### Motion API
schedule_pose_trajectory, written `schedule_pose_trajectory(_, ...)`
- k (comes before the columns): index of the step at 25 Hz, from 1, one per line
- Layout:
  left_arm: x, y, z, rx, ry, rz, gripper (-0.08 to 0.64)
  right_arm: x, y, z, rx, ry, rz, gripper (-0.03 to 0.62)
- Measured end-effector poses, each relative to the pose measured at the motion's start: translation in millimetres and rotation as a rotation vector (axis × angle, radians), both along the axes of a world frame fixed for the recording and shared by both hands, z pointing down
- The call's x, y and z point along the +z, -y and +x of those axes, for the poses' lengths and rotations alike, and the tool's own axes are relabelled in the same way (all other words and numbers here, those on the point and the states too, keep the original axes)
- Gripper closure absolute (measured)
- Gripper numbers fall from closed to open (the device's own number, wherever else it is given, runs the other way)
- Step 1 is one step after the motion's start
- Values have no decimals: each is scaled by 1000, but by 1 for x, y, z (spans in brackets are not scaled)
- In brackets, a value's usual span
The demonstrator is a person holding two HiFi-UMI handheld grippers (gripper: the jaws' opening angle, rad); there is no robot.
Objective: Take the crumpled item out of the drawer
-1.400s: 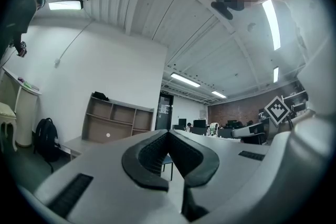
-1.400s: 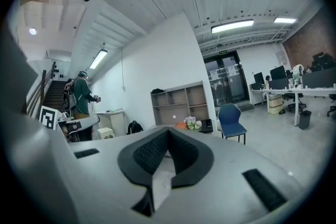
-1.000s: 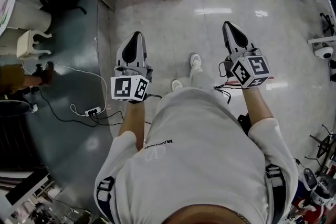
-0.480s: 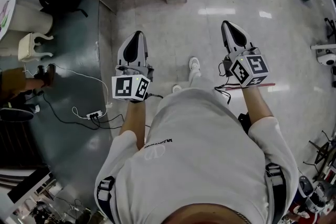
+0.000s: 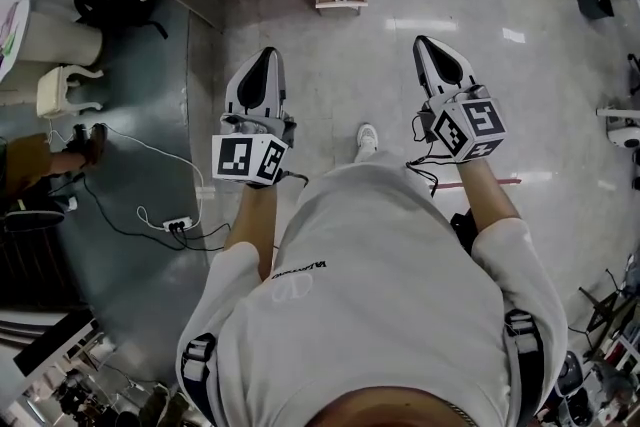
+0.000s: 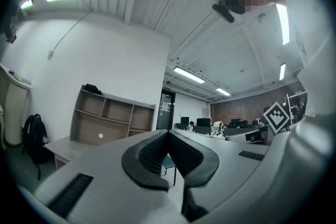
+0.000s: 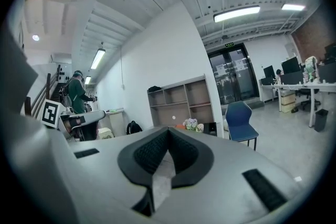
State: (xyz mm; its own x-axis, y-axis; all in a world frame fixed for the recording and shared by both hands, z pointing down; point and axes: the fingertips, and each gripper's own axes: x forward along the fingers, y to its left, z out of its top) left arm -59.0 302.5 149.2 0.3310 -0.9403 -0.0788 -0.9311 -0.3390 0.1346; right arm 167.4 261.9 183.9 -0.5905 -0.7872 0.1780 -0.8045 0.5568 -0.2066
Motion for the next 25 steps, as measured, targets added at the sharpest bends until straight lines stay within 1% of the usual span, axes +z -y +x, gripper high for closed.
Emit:
schedule_pose_trajectory(5, 3, 40, 21, -11, 11, -4, 558, 7, 41, 14, -27, 6, -10, 591)
schedule_pose_trajectory(15, -2, 88, 53, -27, 28, 3, 558, 18, 90, 41, -56, 21, -36, 591)
schedule_pose_trajectory(18, -4, 94, 53, -34, 29, 10, 558, 20, 99, 42, -56, 23, -40, 591)
schedule_pose_trajectory(21, -5, 101, 43, -55, 34, 14, 558, 22, 107, 35, -58, 22, -40, 591)
schedule_pose_trajectory(25, -2, 110, 32, -65, 18, 13, 558, 27, 116, 30, -51, 11, -46, 591)
